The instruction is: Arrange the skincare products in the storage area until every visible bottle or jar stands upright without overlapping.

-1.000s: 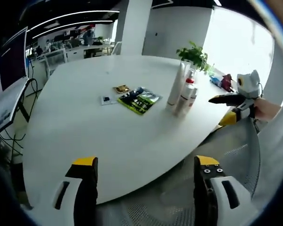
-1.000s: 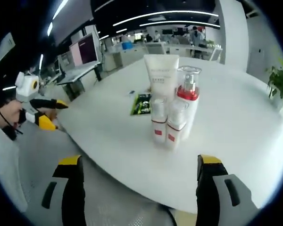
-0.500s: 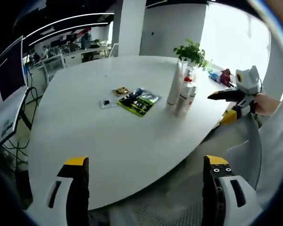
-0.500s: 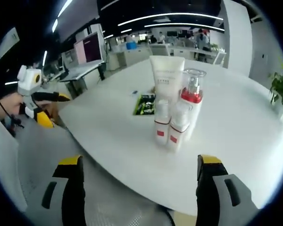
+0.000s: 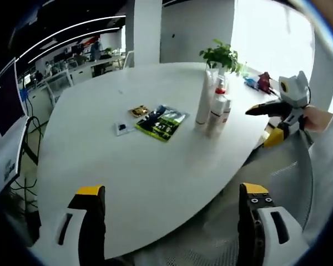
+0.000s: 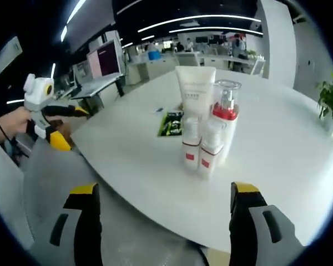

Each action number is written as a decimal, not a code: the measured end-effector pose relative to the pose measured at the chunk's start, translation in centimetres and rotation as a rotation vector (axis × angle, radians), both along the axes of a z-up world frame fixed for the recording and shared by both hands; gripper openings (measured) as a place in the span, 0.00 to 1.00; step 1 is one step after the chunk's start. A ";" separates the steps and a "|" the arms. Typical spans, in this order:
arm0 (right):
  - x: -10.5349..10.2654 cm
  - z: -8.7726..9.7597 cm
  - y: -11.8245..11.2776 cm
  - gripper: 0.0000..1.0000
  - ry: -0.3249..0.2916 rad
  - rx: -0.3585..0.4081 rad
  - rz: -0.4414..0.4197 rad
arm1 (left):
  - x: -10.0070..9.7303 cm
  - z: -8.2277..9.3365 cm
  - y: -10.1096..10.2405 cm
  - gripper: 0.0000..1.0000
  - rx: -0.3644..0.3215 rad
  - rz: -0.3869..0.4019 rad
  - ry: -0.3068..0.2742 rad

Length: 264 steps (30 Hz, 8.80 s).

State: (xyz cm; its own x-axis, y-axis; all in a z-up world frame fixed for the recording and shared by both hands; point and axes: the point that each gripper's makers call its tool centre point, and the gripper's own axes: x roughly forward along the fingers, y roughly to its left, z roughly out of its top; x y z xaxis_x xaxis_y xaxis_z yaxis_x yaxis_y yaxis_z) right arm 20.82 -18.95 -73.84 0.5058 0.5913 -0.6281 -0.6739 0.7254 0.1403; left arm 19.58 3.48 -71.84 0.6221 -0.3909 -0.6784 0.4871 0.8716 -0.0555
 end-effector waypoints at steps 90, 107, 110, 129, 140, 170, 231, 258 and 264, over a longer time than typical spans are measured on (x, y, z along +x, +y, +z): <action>0.9 0.3 -1.0 0.89 -0.011 0.035 -0.084 | 19.3 -7.7 -8.3 0.95 0.317 -0.545 0.150; 0.8 -0.1 -1.0 0.87 0.006 0.034 -0.091 | 21.1 -10.1 -10.3 0.94 0.347 -0.598 0.218; 0.8 -0.1 -1.0 0.87 0.009 0.034 -0.090 | 21.4 -10.1 -10.6 0.93 0.353 -0.603 0.229; 0.9 -0.2 -1.1 0.85 0.015 0.028 -0.100 | 22.2 -11.4 -10.1 0.78 0.382 -0.623 0.261; 0.9 -0.3 -1.1 0.84 0.016 0.018 -0.104 | 22.5 -11.4 -10.2 0.74 0.410 -0.642 0.250; 1.0 -0.5 -1.3 0.83 0.016 0.000 -0.106 | 22.1 -10.6 -10.9 0.14 0.372 -0.623 0.190; 0.5 0.2 -0.2 0.80 -0.038 0.003 -0.020 | 12.3 1.9 -5.2 0.09 0.184 -0.377 0.009; -0.5 5.5 4.3 0.75 -0.027 0.224 0.065 | 5.7 8.5 -6.5 0.09 -0.001 -0.324 -0.137; 0.2 10.9 8.1 0.74 0.002 0.519 0.086 | 4.2 9.8 -7.3 0.09 -0.089 -0.306 -0.150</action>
State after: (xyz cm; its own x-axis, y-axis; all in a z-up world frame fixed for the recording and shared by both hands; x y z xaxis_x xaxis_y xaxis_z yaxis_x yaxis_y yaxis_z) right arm 21.02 -10.82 -62.93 0.4411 0.8641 -0.2425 -0.7269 0.5025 0.4681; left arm 23.83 -3.78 -62.08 0.5569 -0.6285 -0.5430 0.7337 0.6787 -0.0330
